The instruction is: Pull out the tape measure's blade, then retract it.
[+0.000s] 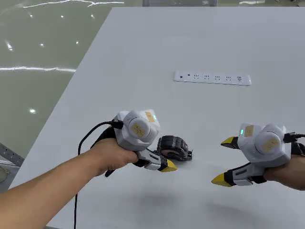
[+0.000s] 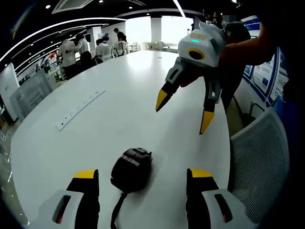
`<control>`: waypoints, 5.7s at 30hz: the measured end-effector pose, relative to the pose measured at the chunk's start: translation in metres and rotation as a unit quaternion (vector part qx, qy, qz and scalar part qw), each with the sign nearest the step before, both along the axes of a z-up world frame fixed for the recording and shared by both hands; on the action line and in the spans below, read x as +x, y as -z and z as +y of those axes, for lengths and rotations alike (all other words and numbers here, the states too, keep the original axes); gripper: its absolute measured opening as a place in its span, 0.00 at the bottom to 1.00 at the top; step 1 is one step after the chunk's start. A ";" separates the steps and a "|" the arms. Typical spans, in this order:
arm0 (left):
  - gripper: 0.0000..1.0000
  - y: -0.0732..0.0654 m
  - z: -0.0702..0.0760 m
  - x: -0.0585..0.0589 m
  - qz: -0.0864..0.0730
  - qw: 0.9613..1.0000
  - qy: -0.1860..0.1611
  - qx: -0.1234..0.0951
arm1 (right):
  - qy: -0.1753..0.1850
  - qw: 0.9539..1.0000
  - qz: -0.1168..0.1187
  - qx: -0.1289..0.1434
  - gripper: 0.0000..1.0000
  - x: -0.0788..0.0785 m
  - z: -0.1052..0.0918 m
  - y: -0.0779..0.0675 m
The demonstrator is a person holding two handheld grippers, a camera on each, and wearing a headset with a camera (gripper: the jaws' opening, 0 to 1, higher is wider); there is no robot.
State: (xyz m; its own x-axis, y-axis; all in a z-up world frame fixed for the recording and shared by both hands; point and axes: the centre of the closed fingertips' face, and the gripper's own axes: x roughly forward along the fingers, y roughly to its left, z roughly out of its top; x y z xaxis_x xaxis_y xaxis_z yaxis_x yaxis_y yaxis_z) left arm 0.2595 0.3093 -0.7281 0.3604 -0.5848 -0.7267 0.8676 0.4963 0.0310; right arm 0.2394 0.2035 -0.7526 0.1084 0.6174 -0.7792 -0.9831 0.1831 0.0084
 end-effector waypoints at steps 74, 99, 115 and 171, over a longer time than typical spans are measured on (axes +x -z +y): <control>0.43 0.055 -0.012 0.032 -0.014 0.989 0.127 0.081 | -0.102 0.995 -0.012 -0.021 0.21 0.035 0.061 0.073; 0.34 0.058 -0.016 0.031 -0.011 0.986 0.146 0.078 | -0.105 0.994 -0.008 -0.018 0.13 0.038 0.062 0.074; 0.32 0.058 -0.015 0.032 -0.010 0.987 0.145 0.074 | -0.097 0.995 -0.011 -0.010 0.12 0.040 0.061 0.073; 0.31 0.058 -0.016 0.031 -0.012 0.984 0.160 0.077 | -0.053 0.998 0.029 0.011 0.10 0.034 0.024 0.067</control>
State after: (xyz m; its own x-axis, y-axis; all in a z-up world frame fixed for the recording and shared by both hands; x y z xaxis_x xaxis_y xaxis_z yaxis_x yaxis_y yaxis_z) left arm 0.2905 0.2937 -0.7865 0.1938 -0.5543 -0.8094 0.9767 0.1865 0.1062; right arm 0.2737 0.2278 -0.8194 -0.0036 0.6396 -0.7687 -0.9946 0.0775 0.0691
